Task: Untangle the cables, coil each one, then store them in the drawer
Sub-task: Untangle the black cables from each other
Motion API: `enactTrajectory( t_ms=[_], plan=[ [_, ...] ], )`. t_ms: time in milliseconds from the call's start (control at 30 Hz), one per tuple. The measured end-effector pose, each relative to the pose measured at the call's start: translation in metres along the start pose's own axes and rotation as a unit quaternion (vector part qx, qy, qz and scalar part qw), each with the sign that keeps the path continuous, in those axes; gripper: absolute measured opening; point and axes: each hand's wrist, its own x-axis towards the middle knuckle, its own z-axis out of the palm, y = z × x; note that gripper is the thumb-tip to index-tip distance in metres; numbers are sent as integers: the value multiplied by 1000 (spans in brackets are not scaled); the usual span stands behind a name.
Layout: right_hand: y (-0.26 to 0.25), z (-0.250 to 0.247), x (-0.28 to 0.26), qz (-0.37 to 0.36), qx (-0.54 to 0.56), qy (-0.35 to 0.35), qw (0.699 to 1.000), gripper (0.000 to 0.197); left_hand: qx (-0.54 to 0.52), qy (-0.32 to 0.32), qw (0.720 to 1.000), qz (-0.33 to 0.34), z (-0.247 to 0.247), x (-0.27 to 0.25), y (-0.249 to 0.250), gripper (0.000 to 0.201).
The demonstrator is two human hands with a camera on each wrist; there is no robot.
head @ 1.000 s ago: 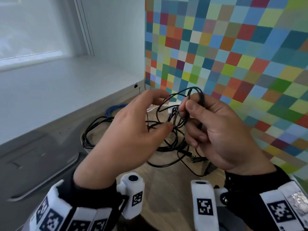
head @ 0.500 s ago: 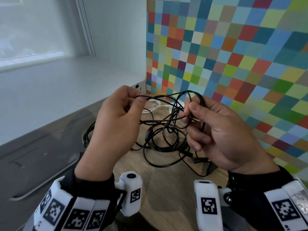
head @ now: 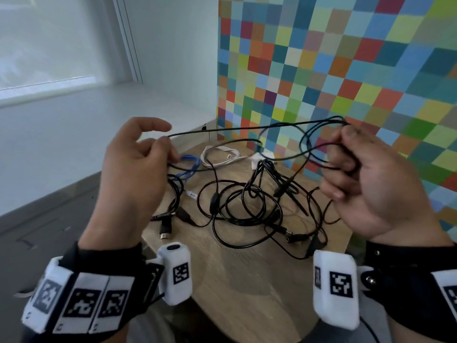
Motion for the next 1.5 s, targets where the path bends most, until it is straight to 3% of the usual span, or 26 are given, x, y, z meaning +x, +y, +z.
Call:
enactTrajectory(
  t_ms=[100,200,300,367,433,500,567,800,900,1067,1200,1333,1367,1433,1500],
  plan=[
    [-3,-10,5,-26,-36,58,997,34,-23,33,999,-20,-8,8,-4,24],
    [1,-14,8,-47,-102,86,990,34,-136,43,988,-65,-7,9,-4,28],
    [7,-19,12,-43,-126,115,984,31,-276,25,953,-124,-12,10,1,17],
    [11,-21,13,-33,-116,133,984,32,-293,1,948,-125,-19,12,0,7],
    [15,-19,13,-34,-124,142,981,32,-228,-9,971,-79,-23,11,-2,7],
    [20,-13,12,-48,-168,136,975,28,-79,-8,997,-16,-22,8,-3,10],
    [27,-4,10,-58,-208,111,970,26,24,-23,999,11,-15,3,-1,8],
    [46,28,-3,-13,-209,-12,978,23,12,-114,993,-1,12,-18,16,18],
    [39,24,-2,-7,-118,-4,993,23,76,-168,983,-3,14,-20,14,26],
    [18,7,5,-52,21,64,996,28,125,-210,970,-14,6,-16,11,15],
    [7,-8,10,-82,47,139,986,30,242,-187,952,-7,-5,-7,4,16],
    [16,-12,13,-79,-24,148,986,28,342,-87,936,-13,-21,11,-11,46],
    [23,-10,14,-77,-65,146,984,28,306,-61,950,-21,-23,13,-14,51],
    [35,-5,15,-81,-156,135,975,29,107,-25,992,-61,-24,16,-17,52],
    [41,-1,16,-83,-204,127,967,30,-61,1,992,-112,-25,17,-15,42]
  ],
)
